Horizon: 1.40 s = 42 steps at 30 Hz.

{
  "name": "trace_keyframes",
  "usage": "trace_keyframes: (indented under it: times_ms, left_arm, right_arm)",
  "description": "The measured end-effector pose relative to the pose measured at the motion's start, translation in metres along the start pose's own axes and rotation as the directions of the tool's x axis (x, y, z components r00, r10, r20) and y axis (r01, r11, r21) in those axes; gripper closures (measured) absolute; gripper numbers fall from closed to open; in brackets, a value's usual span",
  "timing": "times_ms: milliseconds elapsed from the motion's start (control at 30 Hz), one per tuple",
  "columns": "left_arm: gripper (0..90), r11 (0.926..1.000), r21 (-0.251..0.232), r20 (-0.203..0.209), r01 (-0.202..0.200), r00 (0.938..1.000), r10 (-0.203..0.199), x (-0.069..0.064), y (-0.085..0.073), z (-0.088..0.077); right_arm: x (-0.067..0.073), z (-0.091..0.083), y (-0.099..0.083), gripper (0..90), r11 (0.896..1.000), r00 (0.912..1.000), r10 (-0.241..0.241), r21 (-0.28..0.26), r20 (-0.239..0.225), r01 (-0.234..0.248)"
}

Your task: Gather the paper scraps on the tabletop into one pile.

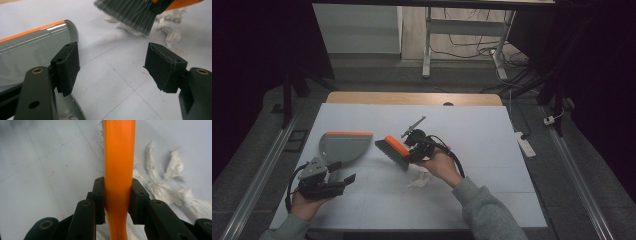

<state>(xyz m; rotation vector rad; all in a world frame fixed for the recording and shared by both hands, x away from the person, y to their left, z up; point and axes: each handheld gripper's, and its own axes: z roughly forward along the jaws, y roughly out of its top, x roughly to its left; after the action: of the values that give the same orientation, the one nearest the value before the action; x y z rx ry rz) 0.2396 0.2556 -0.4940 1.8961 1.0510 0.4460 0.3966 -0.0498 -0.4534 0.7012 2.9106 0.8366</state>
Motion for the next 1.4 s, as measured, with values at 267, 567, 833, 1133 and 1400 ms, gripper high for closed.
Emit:
trace_keyframes:
  times_ms: [267, 567, 833, 1133, 1400]
  left_arm:
    - [28.7, 1.0, 0.002, 0.001, 0.0, 1.0, 0.0, 0.0, 0.0, 0.001]
    - [28.6, 1.0, 0.001, 0.001, -0.003, 1.0, 0.003, 0.0, -0.001, 0.0]
    - [28.6, 1.0, 0.001, -0.002, -0.006, 1.0, 0.006, 0.001, -0.001, 0.0]
    - [28.6, 0.9999, 0.002, 0.0, -0.011, 0.9999, 0.011, 0.001, -0.001, 0.0]
    - [28.6, 1.0, 0.0, -0.001, -0.008, 1.0, 0.008, 0.001, -0.001, 0.0]
  right_arm:
    - [-0.002, -0.025, 0.014, 69.6, 0.99, 0.9995, 0.03, -0.134, -0.008, -0.031]
    - [0.003, 0.02, 0.019, 69.6, 0.991, 0.9944, 0.075, -0.101, -0.075, -0.082]
    - [-0.025, 0.03, 0.011, 69.6, 0.986, 0.9879, 0.153, -0.072, 0.028, -0.15]
    - [-0.035, -0.004, 0.001, 69.6, 0.969, 0.9844, 0.174, -0.171, -0.029, -0.176]
    - [-0.013, -0.037, -0.019, 69.6, 0.992, 0.9952, 0.044, -0.115, -0.087, -0.054]
